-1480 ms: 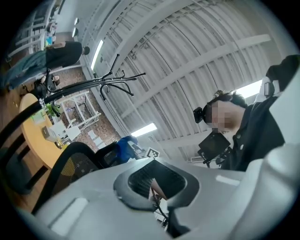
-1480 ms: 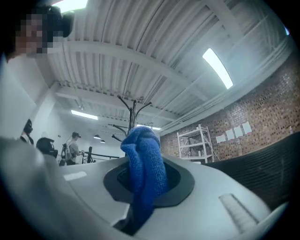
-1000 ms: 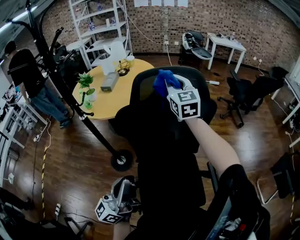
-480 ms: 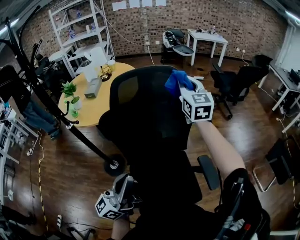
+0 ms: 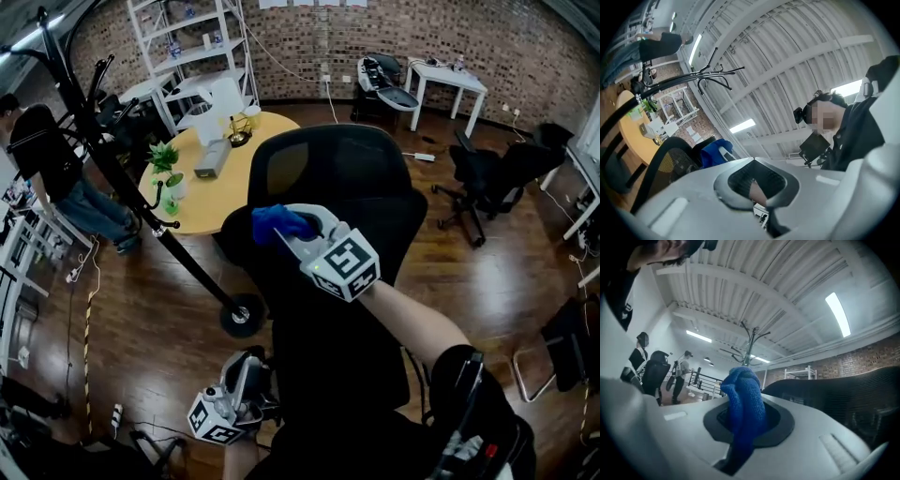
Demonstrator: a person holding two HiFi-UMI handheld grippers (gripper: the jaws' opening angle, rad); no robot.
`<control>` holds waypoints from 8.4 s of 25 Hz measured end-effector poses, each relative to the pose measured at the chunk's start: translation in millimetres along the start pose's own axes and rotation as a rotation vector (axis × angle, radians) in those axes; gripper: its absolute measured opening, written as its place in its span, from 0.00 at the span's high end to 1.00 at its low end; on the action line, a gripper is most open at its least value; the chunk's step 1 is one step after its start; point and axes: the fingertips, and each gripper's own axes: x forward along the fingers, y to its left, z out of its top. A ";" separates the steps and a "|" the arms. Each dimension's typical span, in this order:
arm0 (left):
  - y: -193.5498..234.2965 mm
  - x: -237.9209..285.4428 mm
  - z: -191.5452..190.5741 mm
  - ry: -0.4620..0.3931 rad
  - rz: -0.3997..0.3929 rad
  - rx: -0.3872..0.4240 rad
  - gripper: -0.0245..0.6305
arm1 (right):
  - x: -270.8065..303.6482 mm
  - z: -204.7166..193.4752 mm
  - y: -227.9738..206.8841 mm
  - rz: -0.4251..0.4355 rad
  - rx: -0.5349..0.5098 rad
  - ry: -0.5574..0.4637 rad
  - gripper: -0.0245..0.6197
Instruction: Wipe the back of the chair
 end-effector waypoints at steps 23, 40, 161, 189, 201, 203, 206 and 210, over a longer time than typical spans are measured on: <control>-1.7 13.4 -19.2 0.080 -0.037 -0.022 0.96 | -144.7 -100.8 -185.4 -0.508 0.152 0.146 0.91; 1.0 -13.5 -0.6 0.017 0.073 0.009 0.96 | -8.2 -125.6 -23.0 -0.116 0.248 0.159 0.91; 13.4 -82.1 27.1 0.019 0.321 0.075 0.96 | 4.4 -349.6 55.9 -0.041 0.344 0.518 0.91; 18.6 33.1 -66.9 0.204 0.030 -0.110 0.96 | -202.0 -361.7 -46.5 -0.450 0.443 0.563 0.91; 19.4 -80.1 5.1 0.020 0.370 0.033 0.96 | -3.7 -387.6 152.2 0.105 0.417 0.650 0.91; 18.2 -97.1 14.7 0.000 0.416 0.053 0.96 | 8.5 -402.4 167.8 0.142 0.384 0.683 0.91; 18.1 -111.2 23.2 -0.008 0.450 0.073 0.96 | 12.9 -423.6 172.8 0.148 0.348 0.741 0.91; 28.9 -114.0 24.5 0.010 0.450 0.062 0.96 | 1.1 -442.9 144.2 0.094 0.344 0.773 0.91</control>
